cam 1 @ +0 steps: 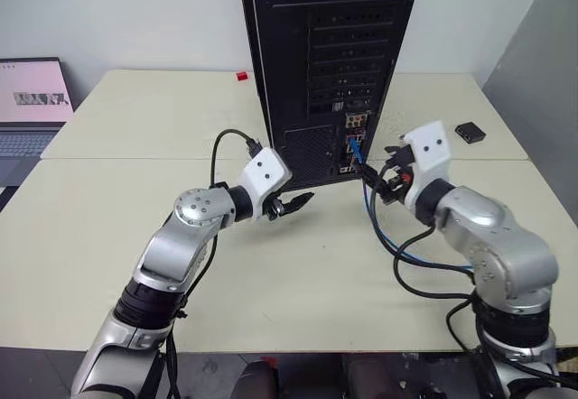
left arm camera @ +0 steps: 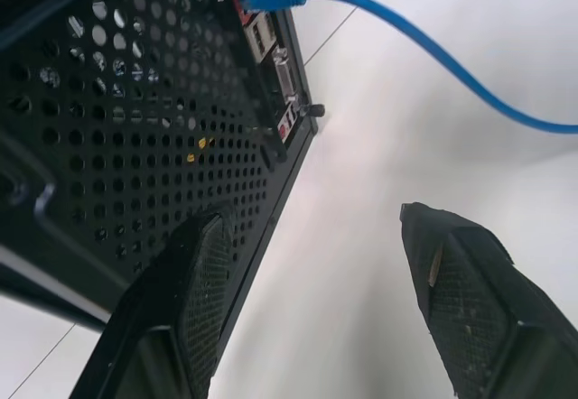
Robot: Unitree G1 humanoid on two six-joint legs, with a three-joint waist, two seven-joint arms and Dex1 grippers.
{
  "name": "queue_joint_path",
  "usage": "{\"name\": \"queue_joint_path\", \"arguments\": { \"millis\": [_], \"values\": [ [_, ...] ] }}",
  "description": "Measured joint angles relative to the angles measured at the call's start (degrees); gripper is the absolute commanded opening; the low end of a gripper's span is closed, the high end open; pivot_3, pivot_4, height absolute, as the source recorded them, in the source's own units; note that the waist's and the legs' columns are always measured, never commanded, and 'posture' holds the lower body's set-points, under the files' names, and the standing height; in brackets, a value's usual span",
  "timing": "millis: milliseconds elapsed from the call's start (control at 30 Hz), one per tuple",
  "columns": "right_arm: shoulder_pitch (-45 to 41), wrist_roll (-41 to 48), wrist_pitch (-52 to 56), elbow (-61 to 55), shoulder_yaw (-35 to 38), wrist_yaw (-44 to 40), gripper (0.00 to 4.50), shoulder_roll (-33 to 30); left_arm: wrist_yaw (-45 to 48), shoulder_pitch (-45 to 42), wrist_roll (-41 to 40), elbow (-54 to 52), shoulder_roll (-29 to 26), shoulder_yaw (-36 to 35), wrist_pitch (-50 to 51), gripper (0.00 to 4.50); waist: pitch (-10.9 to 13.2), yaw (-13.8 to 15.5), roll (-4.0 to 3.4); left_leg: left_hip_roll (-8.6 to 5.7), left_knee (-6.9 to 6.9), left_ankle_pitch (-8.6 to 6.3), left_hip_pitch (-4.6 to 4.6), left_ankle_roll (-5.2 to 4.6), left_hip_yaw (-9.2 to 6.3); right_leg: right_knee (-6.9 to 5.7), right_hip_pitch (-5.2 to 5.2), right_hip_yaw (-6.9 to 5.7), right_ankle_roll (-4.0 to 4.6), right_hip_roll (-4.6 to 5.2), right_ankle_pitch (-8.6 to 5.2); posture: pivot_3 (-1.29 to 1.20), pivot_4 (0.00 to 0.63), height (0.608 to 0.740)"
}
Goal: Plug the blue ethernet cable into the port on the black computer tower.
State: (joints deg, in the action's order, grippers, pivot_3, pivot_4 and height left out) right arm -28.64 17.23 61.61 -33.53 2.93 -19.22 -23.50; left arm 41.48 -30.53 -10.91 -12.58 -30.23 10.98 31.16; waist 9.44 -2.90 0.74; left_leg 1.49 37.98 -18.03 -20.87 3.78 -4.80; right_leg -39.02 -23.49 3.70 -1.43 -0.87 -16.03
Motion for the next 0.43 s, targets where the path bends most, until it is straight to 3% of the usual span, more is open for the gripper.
{"name": "queue_joint_path", "arguments": {
  "millis": [433],
  "values": [
    [0.34,5.45,1.07,0.77,2.52,-7.13,3.50,-7.13,3.45,-1.86,-0.62,1.23,-2.37,-0.39,2.13,3.09,0.02,0.13,0.02,0.01,0.00,0.00,-0.01,0.00,0.01,0.01,0.00,0.01,0.00,-0.01,0.00,0.00,0.150,0.740]
  ]
}}
